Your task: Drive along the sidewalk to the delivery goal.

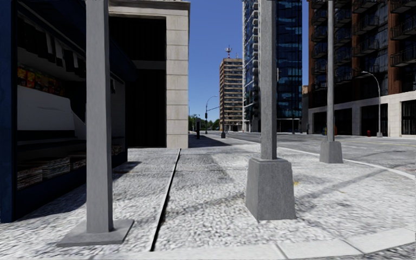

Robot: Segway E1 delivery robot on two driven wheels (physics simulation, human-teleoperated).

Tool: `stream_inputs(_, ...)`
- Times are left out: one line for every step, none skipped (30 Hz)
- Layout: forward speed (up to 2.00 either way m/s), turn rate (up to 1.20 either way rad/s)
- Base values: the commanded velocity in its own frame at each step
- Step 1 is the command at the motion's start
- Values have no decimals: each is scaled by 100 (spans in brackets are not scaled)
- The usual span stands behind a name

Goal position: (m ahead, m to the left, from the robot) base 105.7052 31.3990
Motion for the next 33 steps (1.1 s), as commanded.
stream_inputs(176,46)
stream_inputs(176,30)
stream_inputs(176,27)
stream_inputs(176,26)
stream_inputs(176,26)
stream_inputs(176,25)
stream_inputs(176,23)
stream_inputs(176,14)
stream_inputs(176,12)
stream_inputs(176,12)
stream_inputs(176,12)
stream_inputs(176,14)
stream_inputs(176,14)
stream_inputs(176,14)
stream_inputs(176,14)
stream_inputs(176,14)
stream_inputs(176,14)
stream_inputs(176,9)
stream_inputs(176,1)
stream_inputs(176,1)
stream_inputs(176,0)
stream_inputs(176,0)
stream_inputs(176,0)
stream_inputs(176,0)
stream_inputs(176,0)
stream_inputs(176,0)
stream_inputs(176,0)
stream_inputs(176,0)
stream_inputs(176,0)
stream_inputs(176,0)
stream_inputs(176,0)
stream_inputs(176,0)
stream_inputs(176,0)
